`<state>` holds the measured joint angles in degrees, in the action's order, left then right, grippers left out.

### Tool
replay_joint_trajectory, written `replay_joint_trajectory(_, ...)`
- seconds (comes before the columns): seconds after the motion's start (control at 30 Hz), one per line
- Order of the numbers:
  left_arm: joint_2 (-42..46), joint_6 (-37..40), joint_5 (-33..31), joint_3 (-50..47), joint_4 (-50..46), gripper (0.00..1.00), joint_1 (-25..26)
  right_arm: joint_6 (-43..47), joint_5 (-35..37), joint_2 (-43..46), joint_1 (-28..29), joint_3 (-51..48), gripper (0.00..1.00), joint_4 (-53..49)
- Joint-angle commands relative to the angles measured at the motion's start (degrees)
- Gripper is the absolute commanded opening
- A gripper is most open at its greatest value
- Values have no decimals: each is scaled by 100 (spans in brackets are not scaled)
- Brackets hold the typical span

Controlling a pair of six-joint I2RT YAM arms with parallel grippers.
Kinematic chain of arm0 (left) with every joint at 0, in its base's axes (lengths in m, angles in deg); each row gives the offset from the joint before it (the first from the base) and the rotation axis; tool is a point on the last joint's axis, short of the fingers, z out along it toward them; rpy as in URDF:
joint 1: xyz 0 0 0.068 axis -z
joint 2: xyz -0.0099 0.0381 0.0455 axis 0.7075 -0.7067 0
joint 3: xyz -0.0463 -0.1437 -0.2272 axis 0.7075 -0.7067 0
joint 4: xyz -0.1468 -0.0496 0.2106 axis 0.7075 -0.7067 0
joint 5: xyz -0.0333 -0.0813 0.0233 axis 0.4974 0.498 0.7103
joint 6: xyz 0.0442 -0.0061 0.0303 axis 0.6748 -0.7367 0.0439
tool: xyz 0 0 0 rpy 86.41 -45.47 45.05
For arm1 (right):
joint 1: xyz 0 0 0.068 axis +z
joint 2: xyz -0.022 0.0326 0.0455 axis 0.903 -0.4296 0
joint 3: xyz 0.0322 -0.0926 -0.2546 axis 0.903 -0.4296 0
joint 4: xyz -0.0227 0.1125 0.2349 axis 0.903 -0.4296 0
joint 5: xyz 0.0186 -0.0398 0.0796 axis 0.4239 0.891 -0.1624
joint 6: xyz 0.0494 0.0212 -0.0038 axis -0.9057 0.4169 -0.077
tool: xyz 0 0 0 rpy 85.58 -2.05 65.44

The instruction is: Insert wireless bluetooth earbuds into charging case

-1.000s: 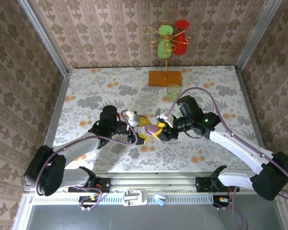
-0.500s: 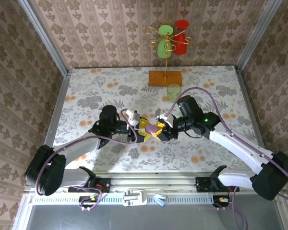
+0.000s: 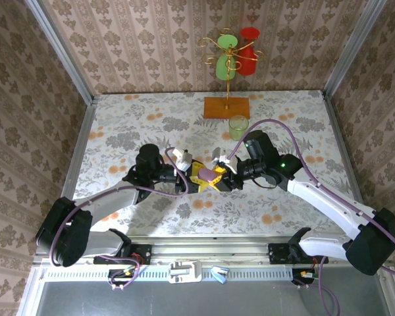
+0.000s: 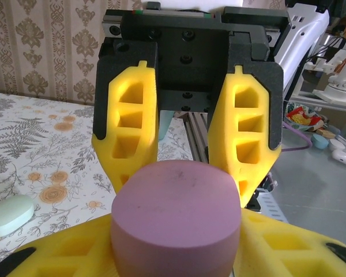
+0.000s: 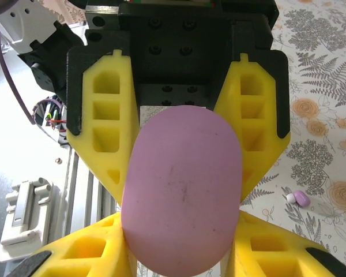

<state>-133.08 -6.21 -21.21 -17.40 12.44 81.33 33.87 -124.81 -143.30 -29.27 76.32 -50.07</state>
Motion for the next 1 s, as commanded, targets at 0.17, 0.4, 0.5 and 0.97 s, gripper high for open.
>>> replay_joint_trajectory(0.17,-66,-192,165,55,452,54,27,-18,-41,224,-30,-85,34,333)
replay_joint_trajectory(0.4,-68,-368,176,-3,738,50,17,-68,-46,261,-40,-166,34,419)
replay_joint_trajectory(0.5,-68,-443,176,-23,853,50,14,-80,-45,270,-40,-195,34,471)
replay_joint_trajectory(0.97,-77,-540,159,-84,1051,56,-36,-226,-79,358,-123,-299,32,788)
